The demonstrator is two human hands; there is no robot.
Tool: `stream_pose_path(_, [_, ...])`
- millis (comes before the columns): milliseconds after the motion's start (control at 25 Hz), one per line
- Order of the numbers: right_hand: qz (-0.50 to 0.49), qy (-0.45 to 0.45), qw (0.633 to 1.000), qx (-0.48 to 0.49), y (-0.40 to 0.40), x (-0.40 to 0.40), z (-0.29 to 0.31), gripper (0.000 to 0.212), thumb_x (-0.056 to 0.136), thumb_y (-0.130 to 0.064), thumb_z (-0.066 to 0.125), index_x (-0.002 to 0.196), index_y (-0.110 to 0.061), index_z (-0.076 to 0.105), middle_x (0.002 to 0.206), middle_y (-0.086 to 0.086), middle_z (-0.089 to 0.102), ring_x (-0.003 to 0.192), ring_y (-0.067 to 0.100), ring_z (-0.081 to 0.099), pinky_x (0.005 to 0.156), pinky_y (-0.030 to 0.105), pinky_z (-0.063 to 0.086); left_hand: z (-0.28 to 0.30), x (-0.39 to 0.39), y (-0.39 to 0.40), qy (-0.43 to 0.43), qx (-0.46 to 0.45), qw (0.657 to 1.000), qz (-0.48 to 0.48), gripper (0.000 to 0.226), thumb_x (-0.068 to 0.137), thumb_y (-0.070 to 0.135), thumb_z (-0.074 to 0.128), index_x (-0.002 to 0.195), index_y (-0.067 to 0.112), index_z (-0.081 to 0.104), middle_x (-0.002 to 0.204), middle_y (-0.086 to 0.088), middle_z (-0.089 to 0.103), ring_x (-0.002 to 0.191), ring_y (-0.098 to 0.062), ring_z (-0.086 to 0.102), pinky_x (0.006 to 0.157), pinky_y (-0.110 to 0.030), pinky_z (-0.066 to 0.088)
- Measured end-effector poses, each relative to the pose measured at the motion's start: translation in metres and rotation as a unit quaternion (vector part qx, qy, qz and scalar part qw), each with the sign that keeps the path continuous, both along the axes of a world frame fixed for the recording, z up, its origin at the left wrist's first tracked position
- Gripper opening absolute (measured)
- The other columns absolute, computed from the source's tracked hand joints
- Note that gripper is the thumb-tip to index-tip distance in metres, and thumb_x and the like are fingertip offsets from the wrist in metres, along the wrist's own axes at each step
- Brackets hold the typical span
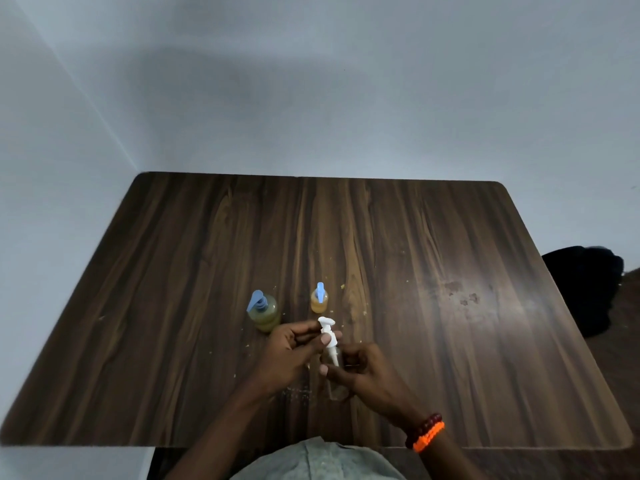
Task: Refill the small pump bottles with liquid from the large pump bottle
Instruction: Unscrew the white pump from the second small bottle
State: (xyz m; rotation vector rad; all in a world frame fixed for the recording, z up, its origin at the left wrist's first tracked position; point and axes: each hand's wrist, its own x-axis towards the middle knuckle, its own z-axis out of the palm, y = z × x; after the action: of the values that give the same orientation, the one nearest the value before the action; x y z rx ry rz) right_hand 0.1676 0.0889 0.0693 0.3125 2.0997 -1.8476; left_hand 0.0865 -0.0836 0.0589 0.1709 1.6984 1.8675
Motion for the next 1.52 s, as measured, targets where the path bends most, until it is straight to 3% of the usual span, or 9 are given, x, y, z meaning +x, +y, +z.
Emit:
stream_pose_path(160, [-0.002, -0.006, 1.0, 0.011, -0.003, 0.008, 0.011, 0.011, 0.094, -0.022, 0.078, 0.092, -0.012, 0.078, 0.087, 0.01, 0.081, 0.081, 0.031, 0.08, 0.074, 0.051, 0.067, 0.001, 0.006, -0.003, 0.025, 0.012, 1.0, 0.015, 0.029, 0.083, 0.015, 0.078, 0.112, 0.009, 0.079, 0.102, -0.012, 0.083, 0.094, -0.016, 0.081, 0.072, -0.015, 0.058])
stream_pose_path(320, [-0.038, 0.023, 0.988, 0.148, -0.03, 0.01, 0.004, 0.021, 0.092, -0.029, 0.079, 0.077, -0.021, 0.067, 0.072, 0.004, 0.071, 0.071, 0.028, 0.076, 0.067, 0.047, 0.062, 0.004, 0.011, -0.007, 0.041, -0.06, 0.994, 0.088, 0.039, 0.068, 0.035, 0.09, 0.1, 0.013, 0.082, 0.09, -0.008, 0.084, 0.086, -0.023, 0.082, 0.081, -0.037, 0.067])
stream_pose_path(520, [-0.03, 0.06, 0.976, 0.208, -0.043, 0.011, 0.0, 0.034, 0.094, -0.033, 0.077, 0.072, -0.012, 0.061, 0.068, 0.017, 0.062, 0.064, 0.034, 0.065, 0.064, 0.053, 0.056, 0.007, 0.015, -0.011, 0.01, -0.092, 0.989, 0.117, 0.023, 0.076, 0.019, 0.09, 0.095, 0.015, 0.077, 0.081, -0.003, 0.081, 0.08, -0.017, 0.076, 0.068, -0.024, 0.059])
stream_pose_path(680, [-0.028, -0.015, 0.999, 0.005, -0.037, 0.013, 0.007, 0.027, 0.091, -0.031, 0.081, 0.089, -0.004, 0.076, 0.083, 0.019, 0.078, 0.081, 0.047, 0.076, 0.064, 0.05, 0.064, 0.009, 0.012, -0.025, -0.112, 0.075, 0.991, -0.009, 0.043, 0.09, 0.015, 0.072, 0.132, 0.005, 0.066, 0.125, -0.015, 0.076, 0.122, -0.027, 0.072, 0.102, -0.038, 0.06])
stream_pose_path(800, [-0.037, -0.07, 0.989, -0.128, -0.037, 0.015, 0.008, 0.029, 0.092, -0.024, 0.081, 0.1, 0.003, 0.075, 0.1, 0.031, 0.076, 0.095, 0.053, 0.074, 0.068, 0.044, 0.066, 0.007, 0.01, -0.035, -0.169, 0.146, 0.974, -0.04, 0.044, 0.093, 0.007, 0.067, 0.137, 0.001, 0.061, 0.132, -0.022, 0.071, 0.126, -0.033, 0.069, 0.099, -0.039, 0.061])
stream_pose_path(1040, [-0.039, 0.07, 0.978, 0.193, -0.054, 0.016, -0.006, 0.034, 0.092, -0.041, 0.075, 0.073, -0.013, 0.069, 0.067, 0.011, 0.07, 0.06, 0.024, 0.07, 0.058, 0.048, 0.058, 0.002, 0.014, -0.024, -0.038, -0.066, 0.992, 0.101, 0.059, 0.055, 0.027, 0.097, 0.106, 0.004, 0.079, 0.093, -0.011, 0.084, 0.091, -0.023, 0.081, 0.076, -0.027, 0.065])
stream_pose_path(1200, [-0.02, 0.079, 0.985, 0.15, -0.059, 0.018, -0.006, 0.019, 0.095, -0.042, 0.073, 0.079, -0.031, 0.071, 0.071, -0.007, 0.076, 0.061, 0.011, 0.074, 0.056, 0.03, 0.062, 0.003, 0.022, -0.013, -0.029, -0.088, 0.985, 0.145, 0.054, 0.054, 0.044, 0.094, 0.095, 0.01, 0.08, 0.086, -0.011, 0.082, 0.078, -0.02, 0.078, 0.064, -0.026, 0.062])
stream_pose_path(1360, [-0.064, 0.016, 0.992, 0.109, -0.049, 0.017, -0.007, 0.023, 0.09, -0.038, 0.08, 0.093, -0.015, 0.077, 0.08, 0.008, 0.08, 0.067, 0.024, 0.079, 0.062, 0.052, 0.066, 0.007, 0.019, -0.027, -0.148, 0.072, 0.985, 0.051, 0.058, 0.069, 0.027, 0.087, 0.121, 0.005, 0.071, 0.114, -0.015, 0.08, 0.102, -0.022, 0.079, 0.08, -0.033, 0.067])
stream_pose_path(1520, [-0.024, -0.013, 0.994, 0.111, -0.047, 0.024, -0.01, 0.029, 0.089, -0.042, 0.081, 0.093, -0.014, 0.077, 0.083, 0.01, 0.081, 0.07, 0.025, 0.08, 0.065, 0.051, 0.067, 0.007, 0.016, -0.03, -0.149, 0.078, 0.976, 0.14, 0.056, 0.071, 0.01, 0.082, 0.123, -0.004, 0.067, 0.111, -0.02, 0.08, 0.096, -0.022, 0.08, 0.079, -0.03, 0.067])
